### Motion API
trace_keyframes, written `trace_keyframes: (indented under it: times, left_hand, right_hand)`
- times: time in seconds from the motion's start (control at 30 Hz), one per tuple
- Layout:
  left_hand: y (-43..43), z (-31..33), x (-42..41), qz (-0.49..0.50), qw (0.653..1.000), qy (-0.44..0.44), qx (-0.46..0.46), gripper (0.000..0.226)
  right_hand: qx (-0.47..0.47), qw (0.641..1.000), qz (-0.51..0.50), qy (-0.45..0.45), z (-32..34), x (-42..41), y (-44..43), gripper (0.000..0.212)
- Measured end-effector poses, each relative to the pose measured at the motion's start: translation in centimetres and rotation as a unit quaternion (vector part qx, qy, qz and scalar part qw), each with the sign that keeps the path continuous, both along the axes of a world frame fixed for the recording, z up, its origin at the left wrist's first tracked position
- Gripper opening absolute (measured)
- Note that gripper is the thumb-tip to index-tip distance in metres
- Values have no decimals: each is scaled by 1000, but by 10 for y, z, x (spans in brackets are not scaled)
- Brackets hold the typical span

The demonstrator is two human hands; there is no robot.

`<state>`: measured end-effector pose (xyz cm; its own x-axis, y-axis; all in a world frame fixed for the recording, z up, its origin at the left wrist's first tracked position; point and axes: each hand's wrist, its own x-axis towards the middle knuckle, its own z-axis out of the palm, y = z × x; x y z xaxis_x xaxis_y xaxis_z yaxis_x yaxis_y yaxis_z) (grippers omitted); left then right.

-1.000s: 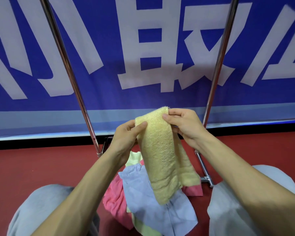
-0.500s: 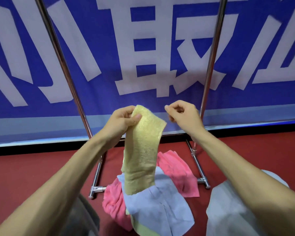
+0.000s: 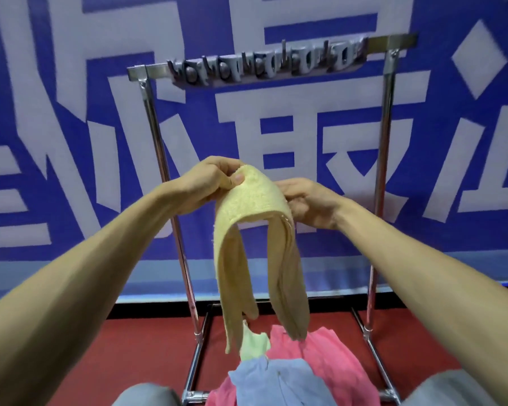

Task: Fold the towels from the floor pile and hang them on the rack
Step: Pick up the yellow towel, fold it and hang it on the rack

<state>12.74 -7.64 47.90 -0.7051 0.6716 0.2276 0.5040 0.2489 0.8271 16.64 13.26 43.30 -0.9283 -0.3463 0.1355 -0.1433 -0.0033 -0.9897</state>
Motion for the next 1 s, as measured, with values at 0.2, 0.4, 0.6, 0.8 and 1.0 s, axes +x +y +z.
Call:
trace_keyframes:
  times: [0.2,0.4,0.6,0.8,1.0]
  left_hand:
    - [-26,42,-2,37,999,16,-4,24]
    - [-57,73,-23,77,996,45,8,25]
    - [-84,89,-63,84,994,69,-5,23]
    - [-88,119,-111,155,973,92,143,18]
    - [-84,148,-160,224,933,109,261,22]
  right_hand:
    - [25,998,41,49,37,-7,-6,34]
    - [23,993,-2,114,83,-30,-27,35]
    - [-31,986,-47,157,128,-73,-57,20]
    - [-104,971,-157,147,164,-126,-95,15]
    - [56,899,-343,266,201,-175,-112,16]
